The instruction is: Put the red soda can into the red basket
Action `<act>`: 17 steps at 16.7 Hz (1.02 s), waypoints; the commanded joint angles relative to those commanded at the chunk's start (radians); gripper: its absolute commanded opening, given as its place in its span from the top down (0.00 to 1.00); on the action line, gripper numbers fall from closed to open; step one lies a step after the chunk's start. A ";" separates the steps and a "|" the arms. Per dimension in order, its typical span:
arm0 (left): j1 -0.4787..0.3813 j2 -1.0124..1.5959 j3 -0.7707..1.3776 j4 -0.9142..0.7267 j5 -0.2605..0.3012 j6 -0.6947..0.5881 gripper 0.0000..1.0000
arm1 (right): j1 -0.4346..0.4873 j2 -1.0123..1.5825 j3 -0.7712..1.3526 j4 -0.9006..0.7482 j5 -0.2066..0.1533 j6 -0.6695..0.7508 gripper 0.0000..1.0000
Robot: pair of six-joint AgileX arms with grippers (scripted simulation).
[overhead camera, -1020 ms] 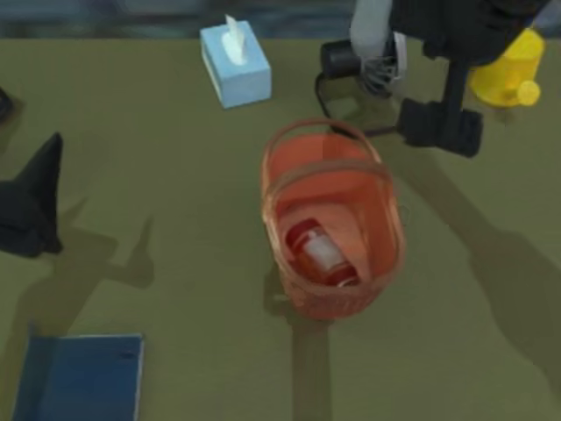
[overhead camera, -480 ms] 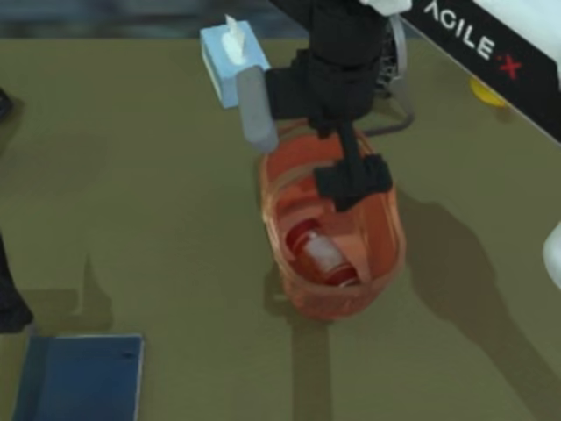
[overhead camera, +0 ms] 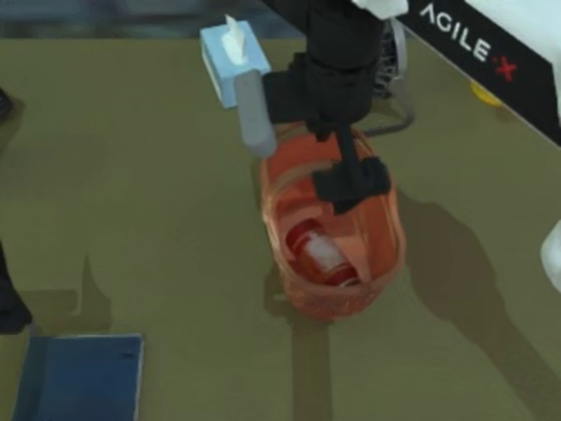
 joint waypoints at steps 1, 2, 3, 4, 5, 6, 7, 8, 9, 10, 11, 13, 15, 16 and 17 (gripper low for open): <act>0.000 0.000 0.000 0.000 0.000 0.000 0.00 | 0.001 -0.006 -0.023 0.016 0.000 0.000 0.00; 0.000 0.000 0.000 0.000 0.000 0.000 0.00 | 0.001 -0.014 -0.050 0.035 0.000 0.001 0.00; 0.000 0.000 0.000 0.000 0.000 0.000 0.00 | 0.002 -0.022 -0.080 0.055 0.000 0.001 0.00; 0.000 0.000 0.000 0.000 0.000 0.000 0.00 | 0.002 -0.029 -0.108 0.075 0.000 0.001 0.00; 0.000 0.000 0.000 0.000 0.000 0.000 0.00 | 0.002 -0.035 -0.129 0.091 0.000 0.001 0.00; 0.000 0.000 0.000 0.000 0.000 0.000 0.00 | 0.003 -0.038 -0.140 0.100 0.000 0.002 0.00; 0.000 0.000 0.000 0.000 0.000 0.000 0.00 | 0.003 -0.038 -0.141 0.101 0.000 0.002 0.00; 0.000 0.000 0.000 0.000 0.000 0.000 0.00 | 0.003 -0.038 -0.141 0.101 0.000 0.002 0.00; 0.000 0.000 0.000 0.000 0.000 0.000 0.00 | 0.003 -0.038 -0.141 0.101 0.000 0.002 0.00; 0.000 0.000 0.000 0.000 0.000 0.000 0.00 | 0.003 -0.038 -0.141 0.101 0.000 0.002 0.08; 0.000 0.000 0.000 0.000 0.000 0.000 0.00 | 0.003 -0.038 -0.141 0.101 0.000 0.002 0.15; 0.000 0.000 0.000 0.000 0.000 0.000 0.00 | 0.003 -0.038 -0.141 0.101 0.000 0.002 0.30; 0.000 0.000 0.000 0.000 0.000 0.000 0.00 | 0.003 -0.038 -0.141 0.101 0.000 0.002 0.45; 0.000 0.000 0.000 0.000 0.000 0.000 0.00 | 0.003 -0.038 -0.141 0.101 0.000 0.002 0.53; 0.000 0.000 0.000 0.000 0.000 0.000 0.00 | 0.003 -0.038 -0.141 0.101 0.000 0.002 0.60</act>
